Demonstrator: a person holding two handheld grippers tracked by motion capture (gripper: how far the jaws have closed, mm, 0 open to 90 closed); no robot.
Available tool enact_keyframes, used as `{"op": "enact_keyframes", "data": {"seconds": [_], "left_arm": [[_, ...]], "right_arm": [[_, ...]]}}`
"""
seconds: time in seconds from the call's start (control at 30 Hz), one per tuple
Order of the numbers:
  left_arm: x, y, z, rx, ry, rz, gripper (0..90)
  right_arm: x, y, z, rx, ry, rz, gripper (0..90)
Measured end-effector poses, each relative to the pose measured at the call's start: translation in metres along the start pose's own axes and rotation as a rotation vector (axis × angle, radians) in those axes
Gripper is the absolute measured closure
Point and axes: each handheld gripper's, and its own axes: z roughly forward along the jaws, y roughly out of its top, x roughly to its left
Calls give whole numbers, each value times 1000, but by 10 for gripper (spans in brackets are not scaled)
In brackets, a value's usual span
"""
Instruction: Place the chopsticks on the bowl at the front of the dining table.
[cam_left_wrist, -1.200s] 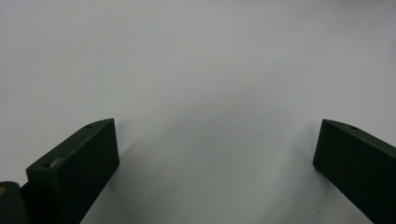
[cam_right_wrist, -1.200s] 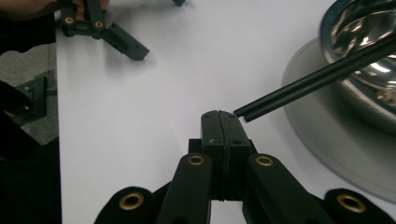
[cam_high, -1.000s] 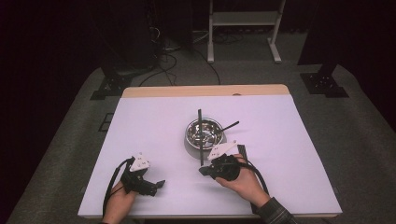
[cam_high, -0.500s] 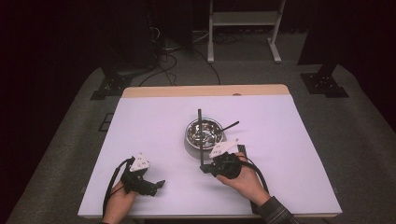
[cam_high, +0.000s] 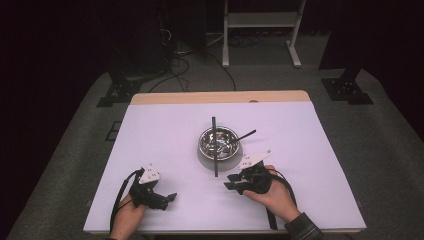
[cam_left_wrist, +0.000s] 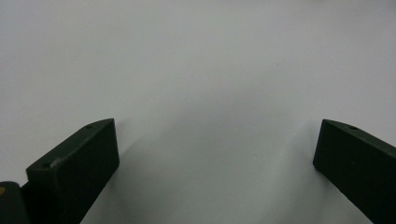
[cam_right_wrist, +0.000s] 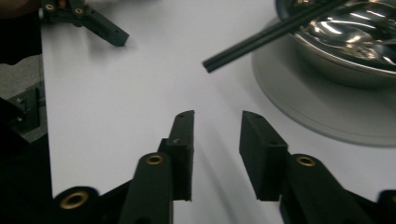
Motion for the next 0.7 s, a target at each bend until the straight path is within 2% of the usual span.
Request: {"op": "enact_keyframes", "data": {"seconds": [0.17, 0.27, 0.47, 0.7], "left_arm": [[0, 0, 0, -1, 1, 1, 0], [0, 0, 0, 1, 1, 2, 0], [0, 0, 0, -1, 1, 0, 0], [0, 0, 0, -1, 1, 0, 0]], "right_arm": [[-9, -10, -11, -10, -63, 23, 433], [-14, -19, -18, 3, -109, 33, 353], [-24, -36, -35, 9, -177, 61, 286], [-36, -55, -58, 7, -264, 97, 270]]}}
